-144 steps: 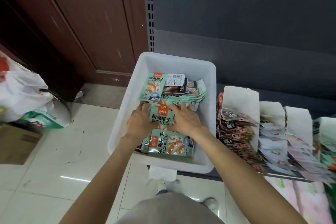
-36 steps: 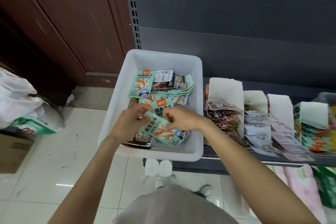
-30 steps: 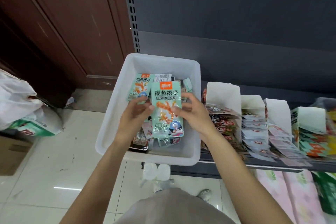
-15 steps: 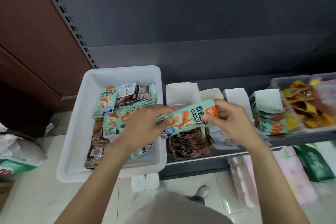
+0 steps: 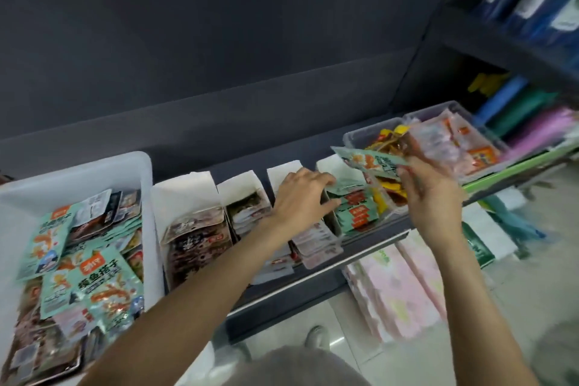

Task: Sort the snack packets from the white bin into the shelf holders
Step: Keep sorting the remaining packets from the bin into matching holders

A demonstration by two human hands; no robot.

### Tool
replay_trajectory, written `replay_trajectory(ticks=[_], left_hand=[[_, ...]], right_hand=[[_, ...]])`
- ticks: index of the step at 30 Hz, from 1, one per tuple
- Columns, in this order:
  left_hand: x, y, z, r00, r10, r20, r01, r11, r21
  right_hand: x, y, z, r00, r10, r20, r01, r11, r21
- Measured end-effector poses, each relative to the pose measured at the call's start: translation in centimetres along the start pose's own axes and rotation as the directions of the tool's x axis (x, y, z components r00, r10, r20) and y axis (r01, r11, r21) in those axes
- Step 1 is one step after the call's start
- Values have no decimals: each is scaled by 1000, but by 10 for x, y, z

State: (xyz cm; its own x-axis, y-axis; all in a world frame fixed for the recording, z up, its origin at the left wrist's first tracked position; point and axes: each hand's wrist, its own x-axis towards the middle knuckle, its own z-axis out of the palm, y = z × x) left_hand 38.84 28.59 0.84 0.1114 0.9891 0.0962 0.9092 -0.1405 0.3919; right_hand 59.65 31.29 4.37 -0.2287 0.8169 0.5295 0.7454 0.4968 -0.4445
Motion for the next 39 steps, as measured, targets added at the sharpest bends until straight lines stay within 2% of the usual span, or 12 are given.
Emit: replay_trajectory(ticks=[3, 6, 9, 15, 17, 21, 23, 25, 28, 33, 37, 39], left_hand=[[15, 8, 17, 999, 17, 44, -20, 997, 73], [16, 11, 21, 999, -1, 34, -1, 998, 58], [15, 12, 23, 1000, -20, 10, 20, 999, 37], [15, 6, 20, 999, -14, 42, 13, 1000, 26], [10, 3, 14, 999, -14, 49, 12, 999, 32], [-16, -6, -15, 988, -61, -145, 53, 997, -60], [-40, -18, -32, 930, -83, -358, 27, 987, -157], [-68, -35, -50, 830, -142, -539, 5, 969, -247], [-117, -71, -71, 719, -291, -632, 108, 944, -311], [-211, -148, -79, 651, -525, -548, 452, 848, -276], [-273, -190, -76, 494, -767, -409, 719, 625, -304], [-292, -208, -73, 466, -835, -293, 780, 544, -310]], right_hand=[[29, 0, 6, 969, -173, 179, 203, 964, -170], [51, 2, 26, 882, -188, 431, 332, 899, -286], [59, 2, 47, 777, -213, 593, 459, 836, -301], [47, 13, 69, 633, -98, 768, 431, 868, -244], [44, 11, 61, 656, -112, 746, 381, 903, -199], [42, -14, 36, 852, -169, 495, 128, 985, 116], [39, -40, 30, 892, -197, 408, 111, 968, 225], [33, -72, 31, 901, -227, 369, 117, 947, 298], [15, -131, 47, 885, -297, 359, 134, 900, 415], [-22, -230, 91, 717, -463, 522, 135, 826, 547], [-45, -297, 150, 533, -490, 689, 8, 818, 576], [-58, -323, 191, 437, -453, 777, 43, 873, 485]])
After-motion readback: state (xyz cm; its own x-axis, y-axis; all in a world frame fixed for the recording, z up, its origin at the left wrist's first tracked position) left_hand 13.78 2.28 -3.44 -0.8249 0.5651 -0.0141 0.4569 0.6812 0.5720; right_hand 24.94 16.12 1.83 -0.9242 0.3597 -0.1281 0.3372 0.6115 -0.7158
